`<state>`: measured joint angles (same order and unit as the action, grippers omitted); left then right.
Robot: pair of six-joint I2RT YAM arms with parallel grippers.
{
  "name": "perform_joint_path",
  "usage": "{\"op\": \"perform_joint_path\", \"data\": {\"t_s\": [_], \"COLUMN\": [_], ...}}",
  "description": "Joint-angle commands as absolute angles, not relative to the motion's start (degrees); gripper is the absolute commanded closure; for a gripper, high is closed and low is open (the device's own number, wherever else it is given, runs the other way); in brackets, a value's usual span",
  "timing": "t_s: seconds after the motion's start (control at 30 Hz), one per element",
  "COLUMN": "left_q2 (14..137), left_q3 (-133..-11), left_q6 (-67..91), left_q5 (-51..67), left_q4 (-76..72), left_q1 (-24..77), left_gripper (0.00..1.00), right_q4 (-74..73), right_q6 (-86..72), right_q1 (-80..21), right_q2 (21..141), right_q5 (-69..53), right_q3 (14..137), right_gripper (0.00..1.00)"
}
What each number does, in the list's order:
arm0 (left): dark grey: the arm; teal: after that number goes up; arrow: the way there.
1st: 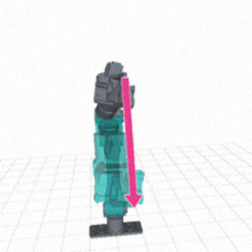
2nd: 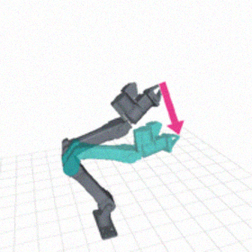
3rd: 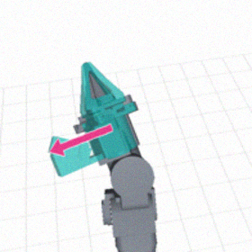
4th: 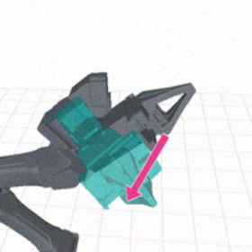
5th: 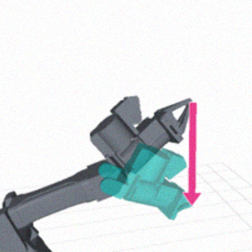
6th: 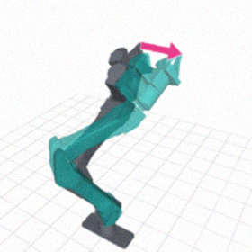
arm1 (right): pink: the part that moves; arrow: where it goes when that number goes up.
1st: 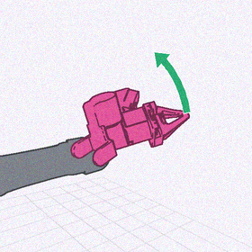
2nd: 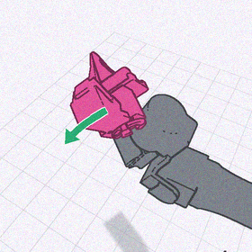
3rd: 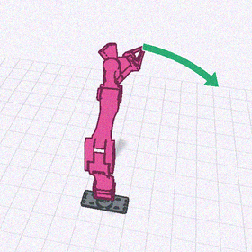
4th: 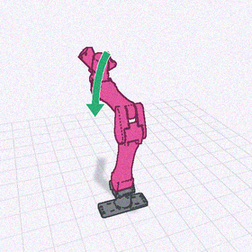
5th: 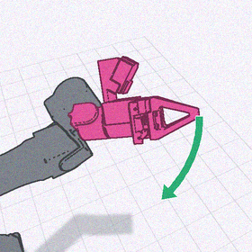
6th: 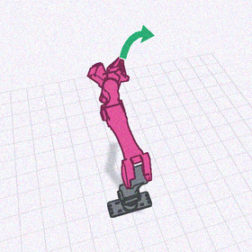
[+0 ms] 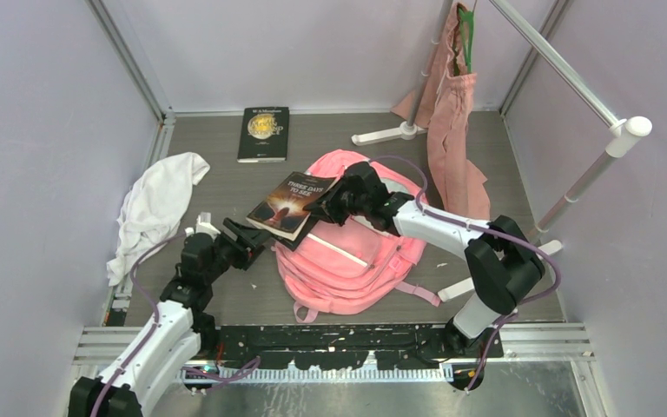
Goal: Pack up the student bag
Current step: Pick up the book from the center of the board.
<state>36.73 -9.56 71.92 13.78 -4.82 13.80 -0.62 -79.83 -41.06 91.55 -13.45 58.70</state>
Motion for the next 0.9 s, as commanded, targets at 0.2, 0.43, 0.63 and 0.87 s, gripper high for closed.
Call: {"op": "perform_joint_path", "data": {"t_s": [0.2,0.43,0.63,0.87], "left_q2": [23.87,20.30,30.97,46.12], "left_q3": [-13.33,-10.92,-10.51,-11.24], "left_q6": [74.26,76.24,76.21,76.38], "left_q5": [16.18,10.63,12.69,13.48], "left_q4": [1.78,3.28,-6.13,-21.15], "left_q1": [14.06,14.06,14.19,15.84], "left_gripper": [0.27,0.00,0.00,0.02], "right_q4": [7.17,8.56,8.04,10.36], "right_q6": [-81.96,-82.85,-82.77,-84.26], "right_q1": [-39.26,-38.71,-38.76,-38.76], "right_q2": [92.20,92.31,92.10,93.04], "right_q5": [-15.14,-16.43,-16.09,-17.39], "right_q3": [57.26,56.61,57.10,56.96], "right_gripper": [0.99,0.99,0.99,0.99]}}
